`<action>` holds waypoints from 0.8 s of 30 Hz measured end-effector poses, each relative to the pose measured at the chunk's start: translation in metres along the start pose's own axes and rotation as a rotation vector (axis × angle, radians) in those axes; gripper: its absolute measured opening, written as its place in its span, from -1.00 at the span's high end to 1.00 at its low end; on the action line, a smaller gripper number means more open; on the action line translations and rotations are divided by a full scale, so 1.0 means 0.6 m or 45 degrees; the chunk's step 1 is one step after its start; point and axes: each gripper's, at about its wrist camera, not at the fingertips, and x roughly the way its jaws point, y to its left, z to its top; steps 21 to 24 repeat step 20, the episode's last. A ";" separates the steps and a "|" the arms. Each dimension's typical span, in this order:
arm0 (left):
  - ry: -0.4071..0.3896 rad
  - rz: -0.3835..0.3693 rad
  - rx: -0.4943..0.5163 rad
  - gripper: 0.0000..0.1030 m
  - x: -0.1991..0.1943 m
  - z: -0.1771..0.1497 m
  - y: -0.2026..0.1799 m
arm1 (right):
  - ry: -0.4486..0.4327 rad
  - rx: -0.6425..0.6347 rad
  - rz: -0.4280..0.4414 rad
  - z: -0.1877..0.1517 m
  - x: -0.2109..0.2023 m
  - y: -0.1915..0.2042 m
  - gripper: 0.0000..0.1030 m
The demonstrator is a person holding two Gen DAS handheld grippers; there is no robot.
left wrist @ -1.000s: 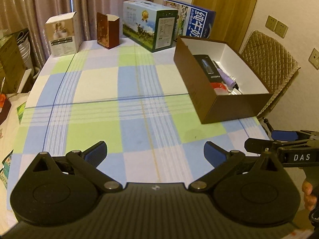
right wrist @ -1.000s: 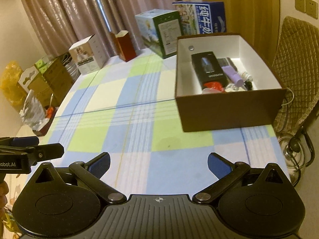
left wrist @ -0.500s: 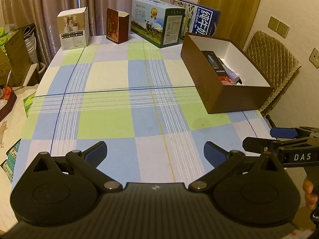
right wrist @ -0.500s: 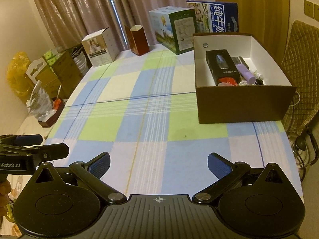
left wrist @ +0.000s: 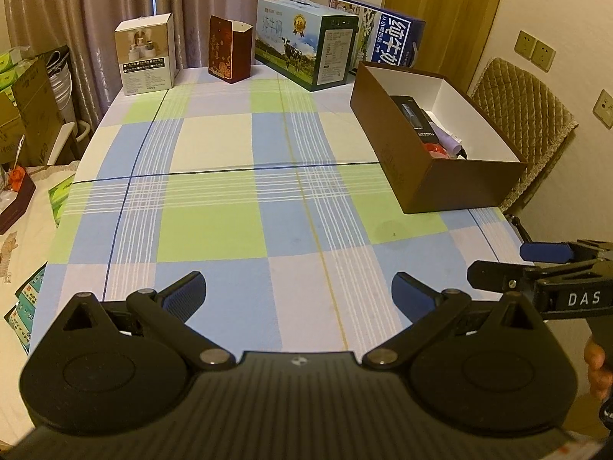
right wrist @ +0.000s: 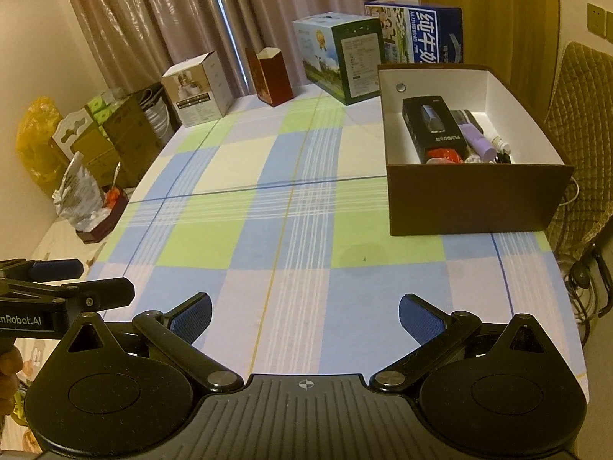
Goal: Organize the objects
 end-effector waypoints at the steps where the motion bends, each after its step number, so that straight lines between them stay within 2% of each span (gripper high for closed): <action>1: 0.001 -0.001 -0.001 -0.98 0.001 0.000 0.001 | 0.001 -0.001 -0.001 0.001 0.001 0.000 -0.97; 24: 0.014 -0.010 0.002 -0.98 0.017 0.009 0.007 | 0.021 -0.013 0.004 0.017 0.021 -0.008 -0.96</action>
